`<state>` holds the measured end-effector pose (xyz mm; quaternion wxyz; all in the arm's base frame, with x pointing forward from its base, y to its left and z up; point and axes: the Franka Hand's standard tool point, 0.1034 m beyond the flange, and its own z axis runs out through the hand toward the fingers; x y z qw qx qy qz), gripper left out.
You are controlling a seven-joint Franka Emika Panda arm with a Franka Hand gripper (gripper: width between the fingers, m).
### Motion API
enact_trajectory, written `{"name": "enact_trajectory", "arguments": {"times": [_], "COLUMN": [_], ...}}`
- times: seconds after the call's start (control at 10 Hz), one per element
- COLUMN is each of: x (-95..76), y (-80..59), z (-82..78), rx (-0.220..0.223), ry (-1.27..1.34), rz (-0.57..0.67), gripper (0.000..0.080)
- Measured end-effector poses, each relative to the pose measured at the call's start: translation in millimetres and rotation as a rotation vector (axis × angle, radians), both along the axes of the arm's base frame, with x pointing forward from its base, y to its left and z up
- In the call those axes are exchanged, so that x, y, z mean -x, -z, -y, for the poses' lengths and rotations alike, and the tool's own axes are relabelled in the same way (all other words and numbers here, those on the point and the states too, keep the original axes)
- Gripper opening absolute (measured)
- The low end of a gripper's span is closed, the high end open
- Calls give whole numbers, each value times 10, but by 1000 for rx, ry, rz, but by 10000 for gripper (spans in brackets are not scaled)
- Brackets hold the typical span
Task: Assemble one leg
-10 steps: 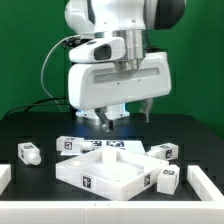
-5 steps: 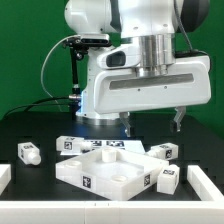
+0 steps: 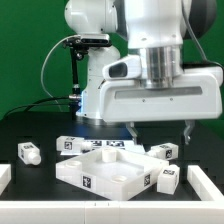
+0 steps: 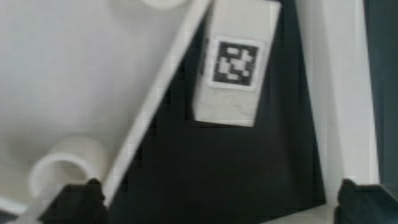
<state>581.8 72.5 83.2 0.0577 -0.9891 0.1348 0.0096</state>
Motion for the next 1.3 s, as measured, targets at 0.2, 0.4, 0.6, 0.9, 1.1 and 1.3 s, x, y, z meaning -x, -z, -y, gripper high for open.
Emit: {"name": "enact_trajectory", "arguments": {"times": [0.2,0.4,0.6,0.9,1.1,1.3], "x": [0,-18,-17,-6,15,52], "y": [217,198,268,470,494,536], "z": [-55,-53,-107,-211,-207,-210], "rx": [1,1,-1,-1,0,1], "ry": [8,7,41,26,19,13], "rz": [20,22,14,14,13,7], "gripper": [650,650,650,650,650,650]}}
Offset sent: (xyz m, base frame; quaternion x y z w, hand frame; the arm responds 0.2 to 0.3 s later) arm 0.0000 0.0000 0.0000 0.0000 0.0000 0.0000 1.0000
